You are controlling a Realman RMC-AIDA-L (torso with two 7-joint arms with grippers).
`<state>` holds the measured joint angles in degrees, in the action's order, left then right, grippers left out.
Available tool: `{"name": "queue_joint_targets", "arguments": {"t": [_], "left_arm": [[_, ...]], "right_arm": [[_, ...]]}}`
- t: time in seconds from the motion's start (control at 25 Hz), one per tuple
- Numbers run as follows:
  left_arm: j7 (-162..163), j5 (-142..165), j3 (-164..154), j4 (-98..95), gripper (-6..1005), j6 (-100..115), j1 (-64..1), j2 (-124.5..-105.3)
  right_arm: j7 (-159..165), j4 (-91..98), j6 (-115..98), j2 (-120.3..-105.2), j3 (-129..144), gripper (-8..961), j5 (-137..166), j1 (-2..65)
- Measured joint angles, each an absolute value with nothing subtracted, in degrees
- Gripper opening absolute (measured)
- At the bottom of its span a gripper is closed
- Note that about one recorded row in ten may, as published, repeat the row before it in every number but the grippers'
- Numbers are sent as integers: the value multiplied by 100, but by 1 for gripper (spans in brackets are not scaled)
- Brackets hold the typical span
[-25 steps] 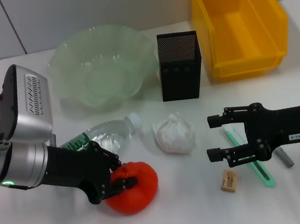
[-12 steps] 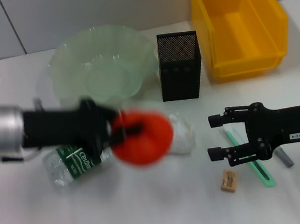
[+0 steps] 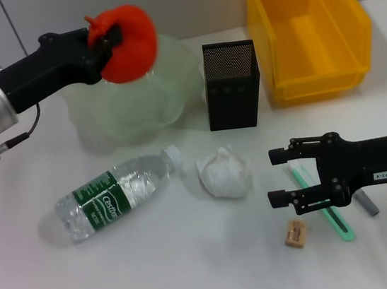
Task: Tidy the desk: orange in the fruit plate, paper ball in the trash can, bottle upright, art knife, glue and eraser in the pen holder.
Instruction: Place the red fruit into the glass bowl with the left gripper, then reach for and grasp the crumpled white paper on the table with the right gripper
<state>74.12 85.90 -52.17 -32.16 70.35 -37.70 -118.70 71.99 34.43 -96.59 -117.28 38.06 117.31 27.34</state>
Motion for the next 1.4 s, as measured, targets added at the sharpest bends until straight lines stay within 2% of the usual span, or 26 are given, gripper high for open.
{"name": "queue_joint_targets", "arguments": {"t": [0.32,0.72,1.0,1.4], "left_arm": [[6345,7894,-5953,-2319,59,4958,-4382,-11916],[6158,6880,-6918,-2331,55,3904,-4329,-11918],[6152,6841,-6949,-2320,228,3884,-4322,-11918],[6152,6837,-6984,-2340,532,3892,-4324,-11918]], "right_arm": [[7198,3436,-9681,-11743,3805,832,11734,2733],[7198,3428,-9680,-11758,3805,833,11751,2733],[7198,3427,-9679,-11760,3812,833,11751,2733],[7198,3428,-9668,-11768,3814,832,11751,2733]]}}
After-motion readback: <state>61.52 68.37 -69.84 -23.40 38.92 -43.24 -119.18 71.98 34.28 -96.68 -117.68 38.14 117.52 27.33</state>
